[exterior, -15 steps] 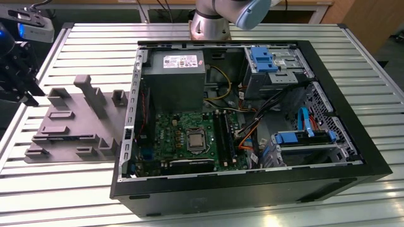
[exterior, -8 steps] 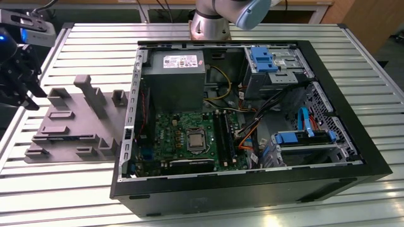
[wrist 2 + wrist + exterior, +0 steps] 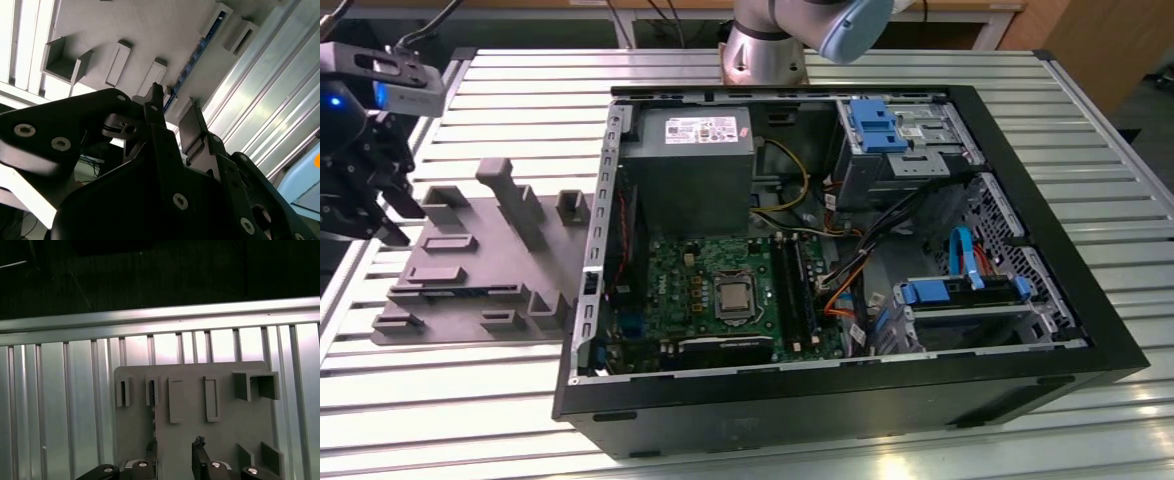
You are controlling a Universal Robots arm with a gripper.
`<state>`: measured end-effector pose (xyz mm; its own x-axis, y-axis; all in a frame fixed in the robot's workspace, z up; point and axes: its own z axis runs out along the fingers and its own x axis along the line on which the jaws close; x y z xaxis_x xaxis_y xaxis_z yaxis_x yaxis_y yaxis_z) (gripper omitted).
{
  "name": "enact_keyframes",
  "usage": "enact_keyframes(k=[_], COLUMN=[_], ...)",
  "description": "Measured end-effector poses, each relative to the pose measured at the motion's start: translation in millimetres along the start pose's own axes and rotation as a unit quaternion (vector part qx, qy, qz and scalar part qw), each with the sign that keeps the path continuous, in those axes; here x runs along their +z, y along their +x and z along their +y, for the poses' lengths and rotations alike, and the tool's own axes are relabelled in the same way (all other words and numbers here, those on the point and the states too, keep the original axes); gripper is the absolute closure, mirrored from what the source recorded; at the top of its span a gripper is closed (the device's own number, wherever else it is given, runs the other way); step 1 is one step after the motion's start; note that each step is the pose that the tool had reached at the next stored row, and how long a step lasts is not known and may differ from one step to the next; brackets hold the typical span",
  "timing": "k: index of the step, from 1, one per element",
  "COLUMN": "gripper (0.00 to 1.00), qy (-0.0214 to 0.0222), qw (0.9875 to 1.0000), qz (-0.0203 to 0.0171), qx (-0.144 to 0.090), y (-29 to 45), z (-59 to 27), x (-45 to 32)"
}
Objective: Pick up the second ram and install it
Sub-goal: 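Pick up the second ram and move it above second insertion slot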
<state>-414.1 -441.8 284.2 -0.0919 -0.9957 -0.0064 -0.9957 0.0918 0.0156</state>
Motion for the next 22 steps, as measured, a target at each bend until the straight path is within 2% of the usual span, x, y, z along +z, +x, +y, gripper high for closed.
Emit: enact_keyframes(k=[5,12,22], gripper=[0.6,0.6,0.6], qy=[0.0008,0.0018,0.0028], qw=[1.0,1.0,1.0], qz=[-0.0001,-0.0002,-0.0003], qx=[0.0,0.0,0.0], y=[1.3,9.8,11.6], z=[-0.4,-1.3,-1.7], x=[9.1,19.7,36.0])
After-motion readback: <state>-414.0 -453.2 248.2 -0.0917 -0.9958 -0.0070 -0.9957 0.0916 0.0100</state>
